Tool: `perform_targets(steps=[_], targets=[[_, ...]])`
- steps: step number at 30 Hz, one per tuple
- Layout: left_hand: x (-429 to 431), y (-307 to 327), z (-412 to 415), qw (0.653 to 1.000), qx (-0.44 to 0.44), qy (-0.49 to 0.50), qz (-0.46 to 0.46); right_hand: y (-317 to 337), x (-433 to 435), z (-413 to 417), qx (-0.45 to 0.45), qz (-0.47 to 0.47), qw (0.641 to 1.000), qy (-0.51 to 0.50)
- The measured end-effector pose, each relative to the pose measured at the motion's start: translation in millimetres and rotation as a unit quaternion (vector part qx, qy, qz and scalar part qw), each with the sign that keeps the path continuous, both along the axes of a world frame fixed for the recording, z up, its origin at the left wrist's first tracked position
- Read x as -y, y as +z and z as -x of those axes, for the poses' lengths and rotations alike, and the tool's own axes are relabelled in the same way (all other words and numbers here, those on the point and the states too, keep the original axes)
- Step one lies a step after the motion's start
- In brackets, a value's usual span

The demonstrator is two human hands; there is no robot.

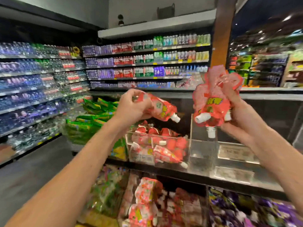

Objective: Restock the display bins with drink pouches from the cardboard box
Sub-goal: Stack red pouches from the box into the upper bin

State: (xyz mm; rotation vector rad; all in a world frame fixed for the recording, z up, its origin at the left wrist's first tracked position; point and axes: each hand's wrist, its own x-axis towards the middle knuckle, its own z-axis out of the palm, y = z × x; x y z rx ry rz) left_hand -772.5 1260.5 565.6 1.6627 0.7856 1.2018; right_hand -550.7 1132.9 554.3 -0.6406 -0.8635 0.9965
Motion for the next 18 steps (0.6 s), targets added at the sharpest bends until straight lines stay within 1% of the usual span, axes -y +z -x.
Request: perform_targets(steps=[2, 5, 8, 9, 11, 14, 16, 18], targets=[[-25.5, -17.9, -19.7, 0.997, -0.064, -0.003, -0.038, -1.0, -11.0, -4.2, -0.016, 0.015, 1.000, -0.018], [-51.7, -38.5, -54.9, 0.985, -0.154, -0.015, -0.078, -10.9, -24.2, -10.4, -0.034, 0.027, 0.999, -0.014], [-66.6, -51.8, -91.1, 0.959, -0.233, -0.042, -0.156, -20.3, -29.4, -16.5, -0.040, 0.027, 0.998, -0.035], [-70.2, -57.3, -101.8, 0.943, -0.265, -0.053, -0.191, -21.1, -29.1, -15.7, -0.043, 0.027, 0.998, -0.041], [-76.0, -69.5, -119.8, 0.900, -0.348, -0.075, -0.250, -22.5, -27.6, -15.2, -0.048, 0.033, 0.996, -0.063], [-83.6, -77.1, -135.8, 0.816, -0.483, -0.103, -0.300, -23.9, -22.2, -14.5, -0.038, 0.056, 0.993, -0.099], [-87.5, -75.5, -140.6, 0.775, -0.536, -0.112, -0.315, -24.4, -18.4, -15.1, -0.044, 0.065, 0.992, -0.100], [-91.3, -75.9, -140.6, 0.756, -0.574, -0.124, -0.288, -25.3, -14.0, -14.9, -0.056, 0.068, 0.992, -0.093]])
